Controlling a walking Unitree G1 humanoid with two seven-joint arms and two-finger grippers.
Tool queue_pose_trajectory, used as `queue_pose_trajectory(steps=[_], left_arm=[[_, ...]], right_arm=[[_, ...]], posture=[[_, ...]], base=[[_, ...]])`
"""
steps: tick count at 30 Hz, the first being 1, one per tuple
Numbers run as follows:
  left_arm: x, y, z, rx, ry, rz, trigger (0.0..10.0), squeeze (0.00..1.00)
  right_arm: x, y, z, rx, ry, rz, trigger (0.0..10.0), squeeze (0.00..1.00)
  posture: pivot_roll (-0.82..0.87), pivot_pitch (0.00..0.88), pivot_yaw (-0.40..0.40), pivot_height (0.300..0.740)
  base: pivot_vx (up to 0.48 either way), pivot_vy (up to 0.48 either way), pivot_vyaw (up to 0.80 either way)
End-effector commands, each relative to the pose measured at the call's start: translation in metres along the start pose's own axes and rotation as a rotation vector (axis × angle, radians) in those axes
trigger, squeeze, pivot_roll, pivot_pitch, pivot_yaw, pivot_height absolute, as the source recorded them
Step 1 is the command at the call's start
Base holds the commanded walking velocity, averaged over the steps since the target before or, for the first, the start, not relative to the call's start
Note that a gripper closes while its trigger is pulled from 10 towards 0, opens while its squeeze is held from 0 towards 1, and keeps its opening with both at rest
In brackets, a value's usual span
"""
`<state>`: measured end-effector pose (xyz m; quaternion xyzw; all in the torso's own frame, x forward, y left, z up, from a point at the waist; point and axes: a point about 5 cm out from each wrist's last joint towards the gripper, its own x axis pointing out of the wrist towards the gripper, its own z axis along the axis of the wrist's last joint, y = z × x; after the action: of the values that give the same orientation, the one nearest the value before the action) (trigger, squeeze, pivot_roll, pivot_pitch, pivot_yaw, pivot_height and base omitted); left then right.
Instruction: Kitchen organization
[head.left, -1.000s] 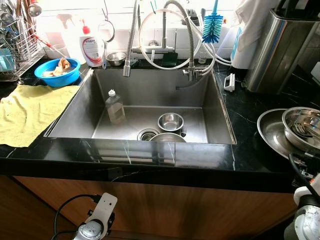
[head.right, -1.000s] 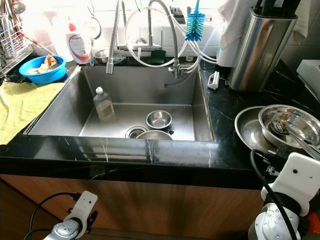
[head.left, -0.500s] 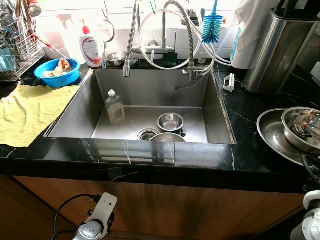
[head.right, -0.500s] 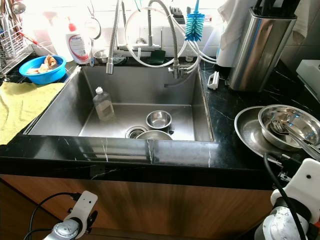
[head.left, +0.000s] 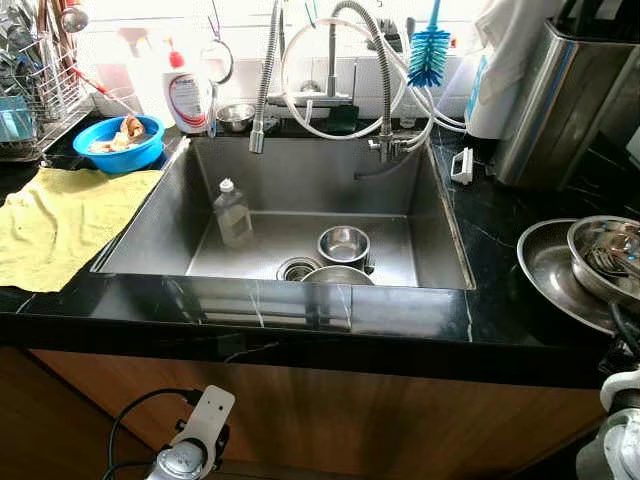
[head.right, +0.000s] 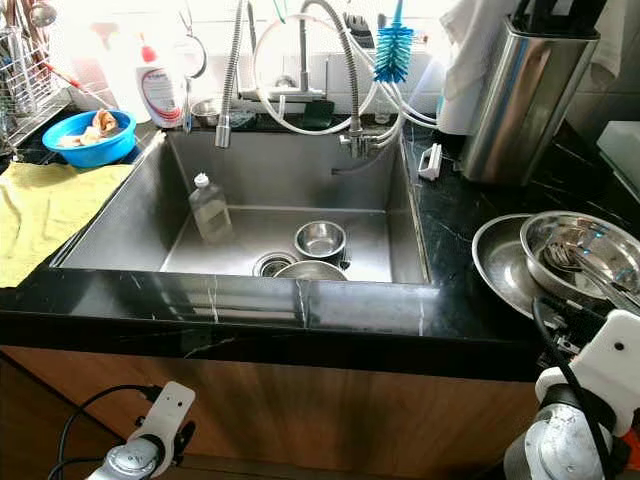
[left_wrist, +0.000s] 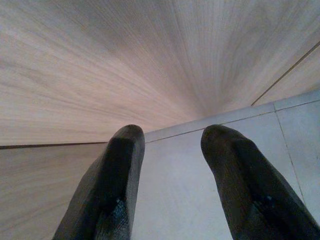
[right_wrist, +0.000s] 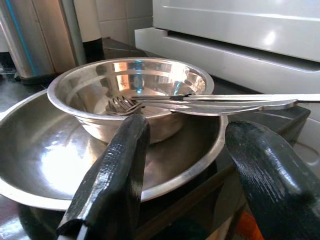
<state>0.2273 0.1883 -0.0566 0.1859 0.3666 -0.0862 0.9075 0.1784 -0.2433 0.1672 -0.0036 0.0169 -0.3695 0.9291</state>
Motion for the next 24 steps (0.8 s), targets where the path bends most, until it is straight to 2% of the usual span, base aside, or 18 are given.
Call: queue_pose_trajectory(steps=[1,18,24], left_arm=[[-0.0008,0.0034,-0.0039,0.004,0.020,0.004,10.0,0.00],[-0.0008,0.0031,-0.0036,0.005,0.018,0.002,10.0,0.00],[-0.0009,0.0033,-0.0040,0.005,0.018,0.004,10.0,0.00]], right_arm=[[-0.0028,0.0065,-0.0016,0.049,0.019,0.011,10.0,0.00],[-0.0026,0.0077,0.0014,0.046,-0.007,0.026,10.0,0.00],[-0.0012,0.0143,0.0037,0.031,-0.027,0.101,10.0,0.00]], posture=[[-0.15,0.000,0.030,0.740],[-0.15,0.000,0.028,0.740],[-0.15,0.000,0.028,0.740]], base=[[0.000,0.000,0.00],[0.000,0.000,0.00],[0.000,0.000,0.00]])
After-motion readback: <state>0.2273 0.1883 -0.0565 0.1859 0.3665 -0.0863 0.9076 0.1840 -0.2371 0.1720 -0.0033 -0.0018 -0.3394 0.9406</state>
